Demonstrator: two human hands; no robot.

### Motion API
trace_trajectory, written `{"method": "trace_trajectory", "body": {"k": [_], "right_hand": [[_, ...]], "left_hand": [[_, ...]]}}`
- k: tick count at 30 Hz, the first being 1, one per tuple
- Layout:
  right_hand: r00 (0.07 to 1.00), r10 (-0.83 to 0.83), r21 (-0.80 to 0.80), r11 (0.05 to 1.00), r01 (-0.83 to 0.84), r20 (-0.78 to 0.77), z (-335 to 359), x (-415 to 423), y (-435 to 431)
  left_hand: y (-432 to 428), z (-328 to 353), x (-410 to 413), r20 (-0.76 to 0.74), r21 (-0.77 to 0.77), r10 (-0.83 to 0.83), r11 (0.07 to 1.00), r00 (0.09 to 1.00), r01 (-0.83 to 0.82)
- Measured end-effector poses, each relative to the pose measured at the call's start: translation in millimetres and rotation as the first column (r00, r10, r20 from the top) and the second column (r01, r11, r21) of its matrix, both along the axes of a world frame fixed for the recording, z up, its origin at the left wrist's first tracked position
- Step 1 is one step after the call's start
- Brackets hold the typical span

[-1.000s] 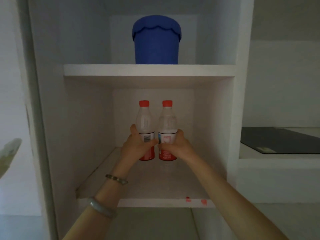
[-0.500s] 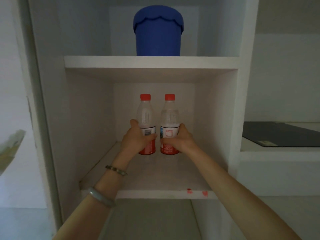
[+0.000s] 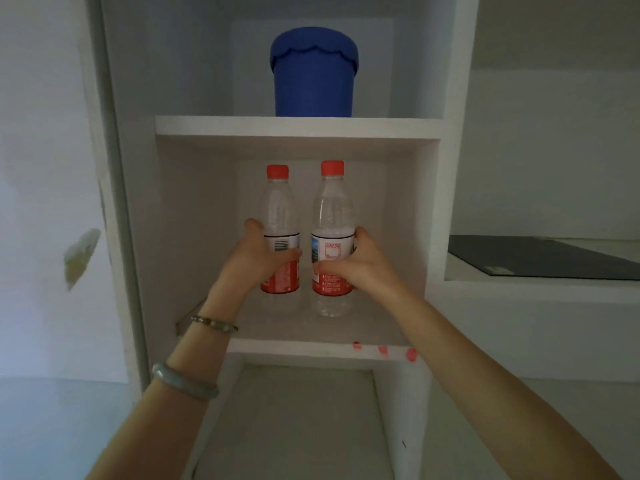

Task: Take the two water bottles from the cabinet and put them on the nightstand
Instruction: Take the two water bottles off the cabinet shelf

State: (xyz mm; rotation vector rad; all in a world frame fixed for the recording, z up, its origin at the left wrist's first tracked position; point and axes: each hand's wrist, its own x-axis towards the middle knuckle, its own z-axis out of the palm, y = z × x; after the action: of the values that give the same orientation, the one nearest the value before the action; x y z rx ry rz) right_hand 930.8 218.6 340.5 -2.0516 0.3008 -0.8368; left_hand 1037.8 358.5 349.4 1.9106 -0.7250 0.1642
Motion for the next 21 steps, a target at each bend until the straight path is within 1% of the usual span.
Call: {"method": "trace_trajectory", "body": {"k": [2, 5, 10, 16, 21], "right_hand": [[0.999, 0.034, -0.003, 0.999, -0.034, -0.010, -1.6, -12.9, 4.6], [0.998, 0.064, -0.005, 0.998, -0.064, -0.017, -4.6, -35.0, 14.0], [0.994, 0.111, 0.001, 0.994, -0.111, 0.005, -11.3, -80.3, 32.6], [0.981, 0.194, 0.042, 0.980, -0.195, 0.025, -22.6, -131.6, 59.6], [0.959, 0.283, 0.042, 0.958, -0.282, 0.001, -26.0, -159.5, 88.3]], "left_hand": [[9.8, -0.8, -16.9, 0.007, -0.003, 0.016, 1.000, 1.000, -0.016], [26.1, -2.8, -48.9, 0.050, 0.017, 0.082, 0.996, 0.995, -0.083], [54.2, -6.8, -105.2, 0.028, 0.064, 0.127, 0.990, 0.991, -0.129], [89.4, -16.4, -168.9, 0.022, 0.067, 0.215, 0.974, 0.976, -0.216], [118.4, -20.2, -216.3, 0.074, 0.105, 0.278, 0.953, 0.958, -0.285]]}}
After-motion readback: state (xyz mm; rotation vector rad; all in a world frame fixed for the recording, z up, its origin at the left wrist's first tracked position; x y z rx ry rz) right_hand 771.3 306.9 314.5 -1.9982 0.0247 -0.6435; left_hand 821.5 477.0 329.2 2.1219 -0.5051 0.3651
